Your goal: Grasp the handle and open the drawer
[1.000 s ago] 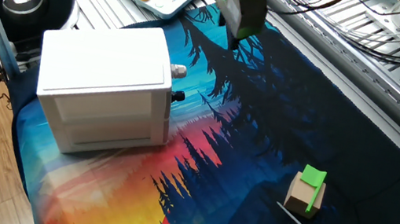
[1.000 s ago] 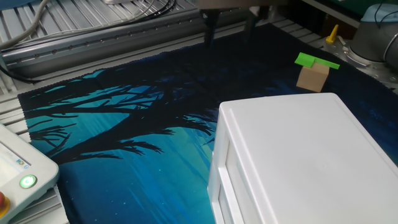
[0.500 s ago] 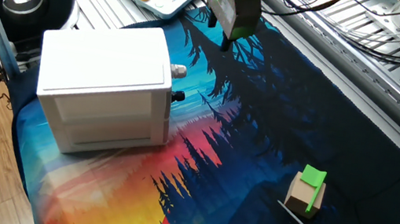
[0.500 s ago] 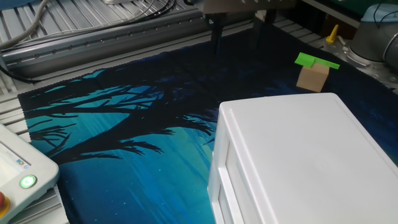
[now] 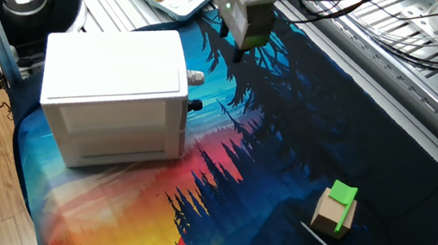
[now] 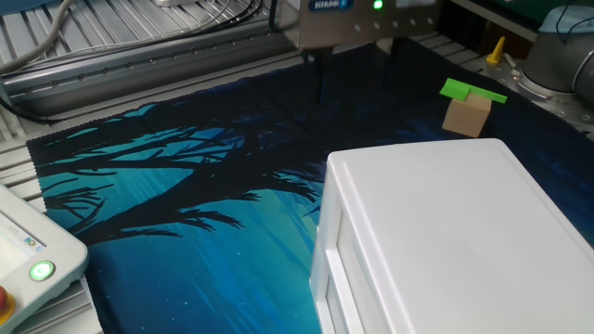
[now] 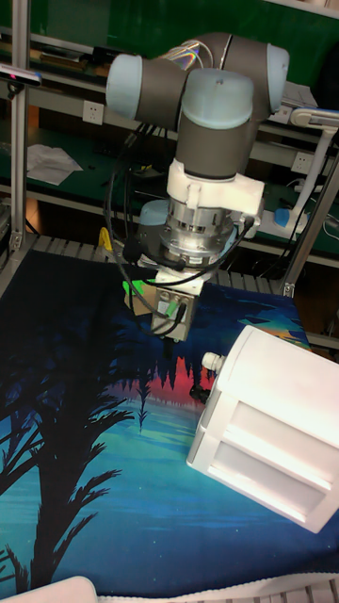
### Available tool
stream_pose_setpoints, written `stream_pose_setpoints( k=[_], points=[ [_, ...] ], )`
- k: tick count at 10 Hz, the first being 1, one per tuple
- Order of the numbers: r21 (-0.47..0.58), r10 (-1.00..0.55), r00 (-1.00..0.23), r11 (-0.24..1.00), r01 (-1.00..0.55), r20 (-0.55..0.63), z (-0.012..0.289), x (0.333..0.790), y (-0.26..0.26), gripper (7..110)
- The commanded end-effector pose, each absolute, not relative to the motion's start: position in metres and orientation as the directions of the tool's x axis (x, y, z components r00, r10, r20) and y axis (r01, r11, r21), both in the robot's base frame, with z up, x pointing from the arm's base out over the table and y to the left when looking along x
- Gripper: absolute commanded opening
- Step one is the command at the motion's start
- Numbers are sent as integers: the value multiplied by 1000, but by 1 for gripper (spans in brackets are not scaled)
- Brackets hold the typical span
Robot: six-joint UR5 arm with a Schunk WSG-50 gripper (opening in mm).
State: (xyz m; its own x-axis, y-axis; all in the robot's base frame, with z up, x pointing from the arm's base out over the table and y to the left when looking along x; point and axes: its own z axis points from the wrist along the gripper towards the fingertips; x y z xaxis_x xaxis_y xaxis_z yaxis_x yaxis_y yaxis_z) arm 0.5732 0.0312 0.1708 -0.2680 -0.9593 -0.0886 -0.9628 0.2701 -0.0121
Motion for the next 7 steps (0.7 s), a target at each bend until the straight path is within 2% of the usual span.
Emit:
stream_pose_setpoints(
  k=[1,3,7],
  points=[
    [41,-895,-424,422,-905,-141,159,578,56,66],
    [37,-891,-443,442,-896,-98,154,575,50,66],
    [38,-909,-396,395,-918,-132,146,575,74,66]
  ],
)
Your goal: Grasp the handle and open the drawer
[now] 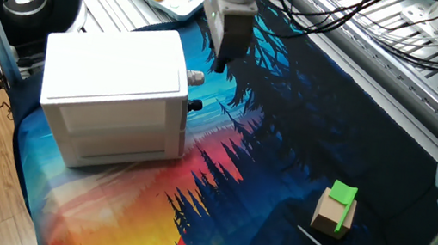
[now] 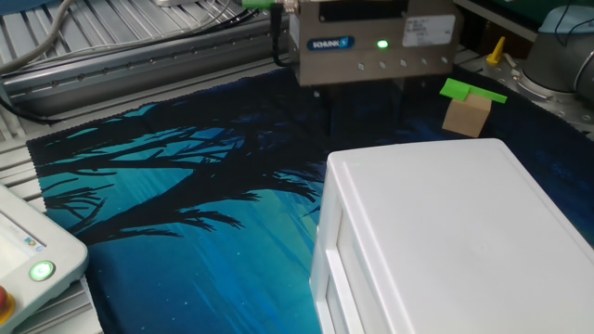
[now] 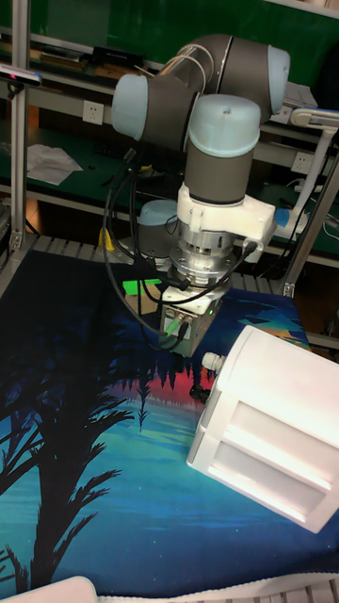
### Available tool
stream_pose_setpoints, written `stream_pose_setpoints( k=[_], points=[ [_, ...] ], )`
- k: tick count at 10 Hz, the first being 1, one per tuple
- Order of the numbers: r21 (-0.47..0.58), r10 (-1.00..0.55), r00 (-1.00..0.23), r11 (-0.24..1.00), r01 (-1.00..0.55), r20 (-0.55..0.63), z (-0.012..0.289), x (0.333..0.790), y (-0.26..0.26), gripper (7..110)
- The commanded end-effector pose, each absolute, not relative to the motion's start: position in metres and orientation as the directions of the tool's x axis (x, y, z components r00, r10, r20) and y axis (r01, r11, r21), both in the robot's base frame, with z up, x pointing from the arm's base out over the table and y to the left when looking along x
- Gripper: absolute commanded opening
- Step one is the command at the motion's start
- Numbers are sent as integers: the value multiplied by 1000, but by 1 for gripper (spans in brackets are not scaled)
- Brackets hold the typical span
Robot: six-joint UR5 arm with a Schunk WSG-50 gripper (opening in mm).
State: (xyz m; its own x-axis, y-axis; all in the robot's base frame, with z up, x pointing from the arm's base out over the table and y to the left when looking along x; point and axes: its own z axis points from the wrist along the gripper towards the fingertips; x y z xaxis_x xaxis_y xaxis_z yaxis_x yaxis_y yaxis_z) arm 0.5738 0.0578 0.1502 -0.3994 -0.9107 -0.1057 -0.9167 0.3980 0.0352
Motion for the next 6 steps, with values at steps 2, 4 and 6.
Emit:
stream_pose_setpoints(
  k=[2,4,6],
  points=[
    [28,-917,-376,376,-926,-135,145,576,77,66],
    [12,-928,-349,350,-937,-127,146,576,78,66],
    [20,-923,-368,368,-930,-115,145,571,80,66]
  ],
)
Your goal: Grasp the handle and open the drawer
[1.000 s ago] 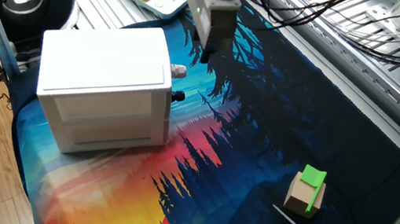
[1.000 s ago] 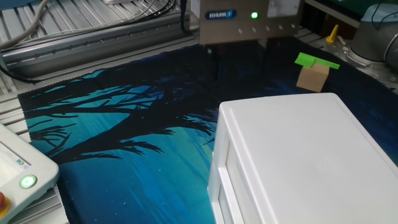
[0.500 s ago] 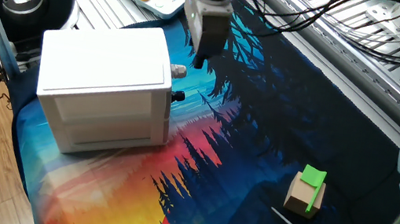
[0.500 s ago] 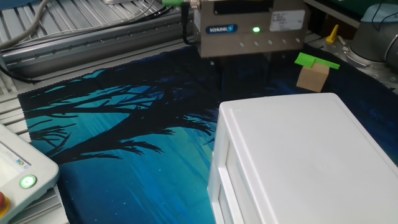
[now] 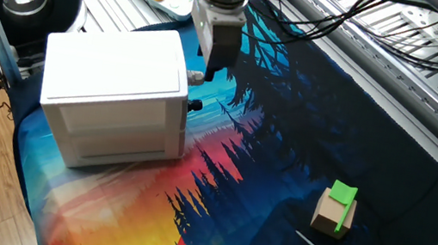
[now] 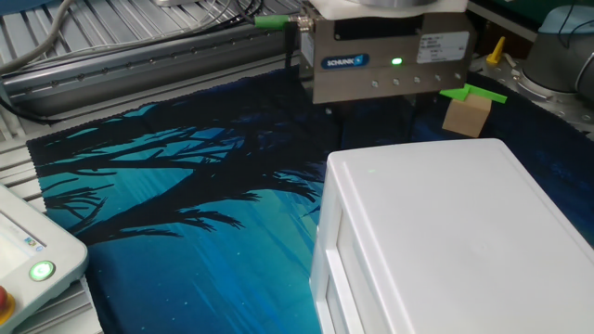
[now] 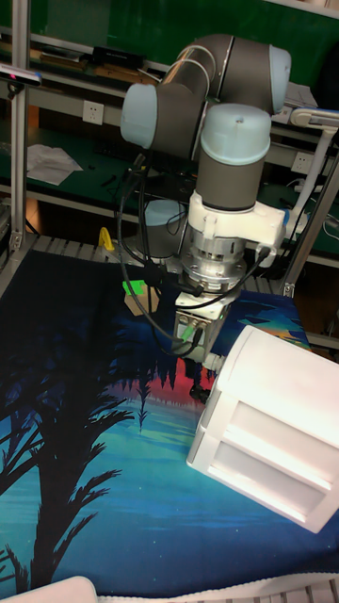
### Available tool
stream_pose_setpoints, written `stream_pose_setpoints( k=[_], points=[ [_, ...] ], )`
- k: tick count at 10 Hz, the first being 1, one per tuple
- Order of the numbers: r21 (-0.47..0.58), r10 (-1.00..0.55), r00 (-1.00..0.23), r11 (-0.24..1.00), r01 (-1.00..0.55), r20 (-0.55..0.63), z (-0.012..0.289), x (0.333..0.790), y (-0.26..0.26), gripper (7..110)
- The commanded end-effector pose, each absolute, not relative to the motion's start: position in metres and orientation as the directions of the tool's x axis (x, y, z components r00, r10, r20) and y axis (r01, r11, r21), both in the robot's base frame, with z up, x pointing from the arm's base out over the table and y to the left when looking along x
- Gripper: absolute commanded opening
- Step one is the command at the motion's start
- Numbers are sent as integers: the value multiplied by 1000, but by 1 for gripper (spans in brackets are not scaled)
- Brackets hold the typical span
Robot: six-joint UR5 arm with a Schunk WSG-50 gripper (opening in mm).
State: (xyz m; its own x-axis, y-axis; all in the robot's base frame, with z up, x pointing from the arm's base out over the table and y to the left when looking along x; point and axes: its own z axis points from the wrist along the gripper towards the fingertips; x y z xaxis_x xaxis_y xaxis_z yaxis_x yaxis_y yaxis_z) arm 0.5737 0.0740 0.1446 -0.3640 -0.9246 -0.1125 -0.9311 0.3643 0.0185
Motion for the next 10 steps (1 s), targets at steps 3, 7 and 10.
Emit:
stream_pose_setpoints(
  k=[3,7,10],
  points=[
    [40,-905,-407,405,-913,-119,143,566,87,66],
    [55,-896,-427,423,-904,-123,141,561,94,66],
    [53,-892,-432,429,-902,-131,139,559,102,66]
  ],
)
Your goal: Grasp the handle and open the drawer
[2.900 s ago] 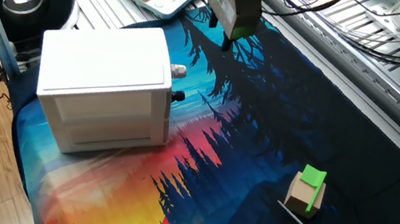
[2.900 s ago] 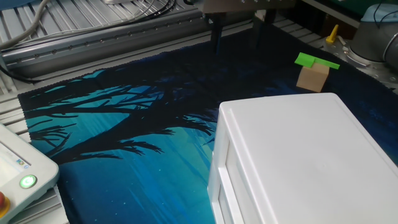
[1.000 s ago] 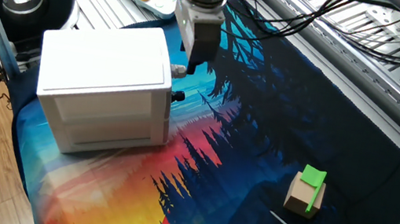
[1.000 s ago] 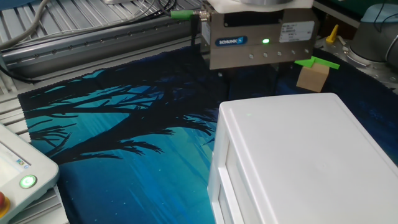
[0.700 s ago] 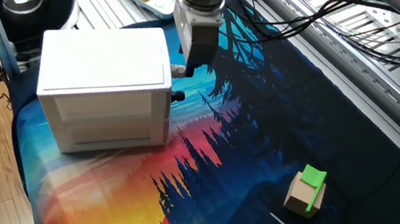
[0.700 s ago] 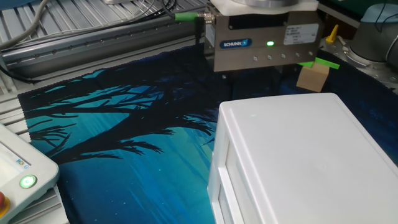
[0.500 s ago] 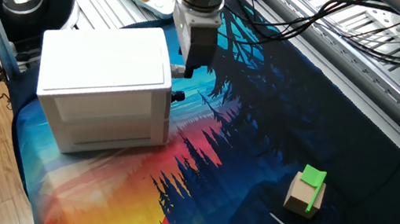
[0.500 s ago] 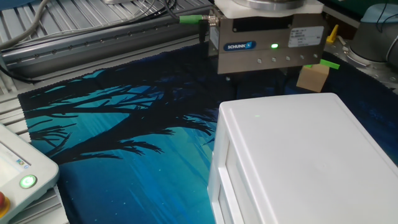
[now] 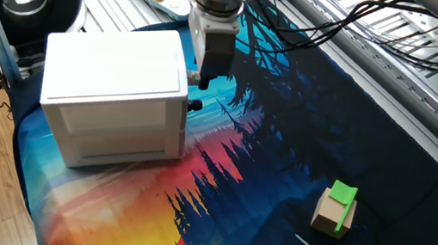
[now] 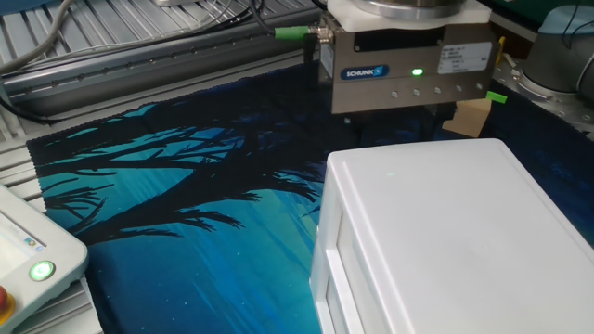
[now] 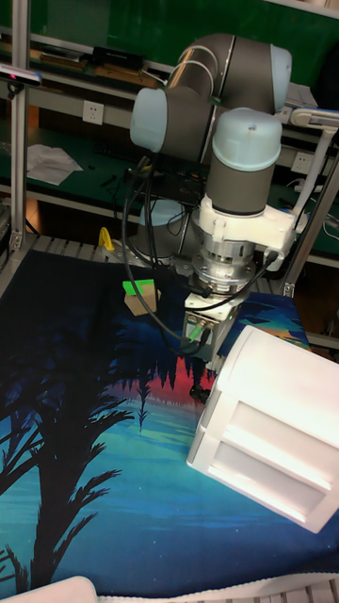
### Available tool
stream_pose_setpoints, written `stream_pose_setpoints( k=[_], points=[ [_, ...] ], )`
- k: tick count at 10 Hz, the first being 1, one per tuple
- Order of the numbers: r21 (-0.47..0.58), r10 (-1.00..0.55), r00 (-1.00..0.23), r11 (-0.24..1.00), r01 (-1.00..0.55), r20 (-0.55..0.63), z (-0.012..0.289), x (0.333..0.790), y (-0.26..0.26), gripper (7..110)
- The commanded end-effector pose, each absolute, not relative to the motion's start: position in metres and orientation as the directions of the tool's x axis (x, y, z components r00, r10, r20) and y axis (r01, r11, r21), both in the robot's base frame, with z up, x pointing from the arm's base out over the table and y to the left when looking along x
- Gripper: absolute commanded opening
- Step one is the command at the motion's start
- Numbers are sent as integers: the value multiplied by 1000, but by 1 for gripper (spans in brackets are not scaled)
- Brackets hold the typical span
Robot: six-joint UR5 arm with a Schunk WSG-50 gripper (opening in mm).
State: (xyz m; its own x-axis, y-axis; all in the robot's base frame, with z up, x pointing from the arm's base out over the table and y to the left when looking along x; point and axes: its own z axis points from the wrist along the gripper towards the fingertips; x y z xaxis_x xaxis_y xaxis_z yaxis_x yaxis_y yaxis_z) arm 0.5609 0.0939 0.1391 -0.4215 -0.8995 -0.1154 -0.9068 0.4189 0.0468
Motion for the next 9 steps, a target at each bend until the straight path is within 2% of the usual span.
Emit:
stream_pose_setpoints(
  k=[1,5,9],
  points=[
    [51,-895,-427,424,-904,-128,140,558,101,66],
    [43,-910,-407,405,-913,-80,138,552,92,66],
    [47,-901,-423,420,-906,-97,138,552,98,66]
  ],
)
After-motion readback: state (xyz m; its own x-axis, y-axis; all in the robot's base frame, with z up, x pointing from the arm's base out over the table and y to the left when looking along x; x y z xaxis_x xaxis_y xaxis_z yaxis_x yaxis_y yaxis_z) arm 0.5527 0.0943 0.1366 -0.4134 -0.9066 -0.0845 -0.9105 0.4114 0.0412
